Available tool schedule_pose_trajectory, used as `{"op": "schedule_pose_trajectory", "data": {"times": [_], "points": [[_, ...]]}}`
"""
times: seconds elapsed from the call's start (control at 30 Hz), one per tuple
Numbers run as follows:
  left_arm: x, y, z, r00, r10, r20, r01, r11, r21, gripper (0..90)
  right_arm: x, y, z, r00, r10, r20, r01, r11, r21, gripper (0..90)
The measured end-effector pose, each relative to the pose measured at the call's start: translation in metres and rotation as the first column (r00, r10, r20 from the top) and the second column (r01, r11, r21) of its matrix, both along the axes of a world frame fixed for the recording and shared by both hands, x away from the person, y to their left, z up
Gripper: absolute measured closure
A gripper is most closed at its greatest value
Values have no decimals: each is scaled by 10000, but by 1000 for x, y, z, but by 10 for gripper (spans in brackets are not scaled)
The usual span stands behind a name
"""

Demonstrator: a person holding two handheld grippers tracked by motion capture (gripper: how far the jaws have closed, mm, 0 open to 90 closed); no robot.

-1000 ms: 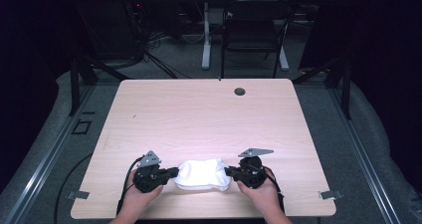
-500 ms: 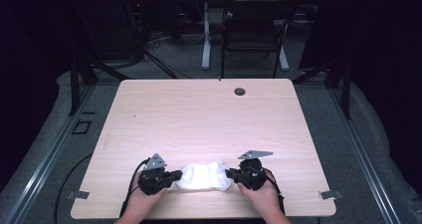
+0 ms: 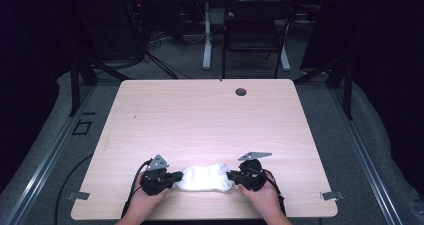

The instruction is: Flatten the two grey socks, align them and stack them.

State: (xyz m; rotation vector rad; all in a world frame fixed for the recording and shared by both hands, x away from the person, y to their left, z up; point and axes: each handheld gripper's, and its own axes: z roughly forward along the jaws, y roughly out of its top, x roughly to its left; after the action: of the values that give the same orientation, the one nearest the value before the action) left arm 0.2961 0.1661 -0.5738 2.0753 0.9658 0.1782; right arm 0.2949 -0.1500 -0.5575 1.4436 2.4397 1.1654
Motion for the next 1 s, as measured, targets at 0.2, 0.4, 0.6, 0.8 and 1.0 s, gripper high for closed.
{"op": "schedule_pose_trajectory", "data": {"times": [0.2, 0.4, 0.6, 0.8, 1.0], "points": [[1, 0, -2, 10000, -9, -51, 10, 10000, 62, 866, 3, -1, -4, 10000, -60, -78, 60, 10000, -66, 854], [1, 0, -3, 10000, 33, -90, -33, 10000, 5, 852, 5, 0, -6, 9999, -61, -84, 60, 9998, -204, 820], [0, 4, 5, 9997, 121, 224, -115, 9996, -276, 725, 3, -6, -2, 9984, -291, 482, 288, 9996, 68, 689], [-4, 3, 14, 9978, -41, 660, 68, 9991, -408, 676, -2, -6, 7, 9942, -51, 1071, 2, 9990, 458, 639], [-7, -5, 10, 9970, -515, 578, 529, 9983, -230, 651, -7, 10, 6, 9865, 876, 1386, -893, 9960, 59, 592]]}}
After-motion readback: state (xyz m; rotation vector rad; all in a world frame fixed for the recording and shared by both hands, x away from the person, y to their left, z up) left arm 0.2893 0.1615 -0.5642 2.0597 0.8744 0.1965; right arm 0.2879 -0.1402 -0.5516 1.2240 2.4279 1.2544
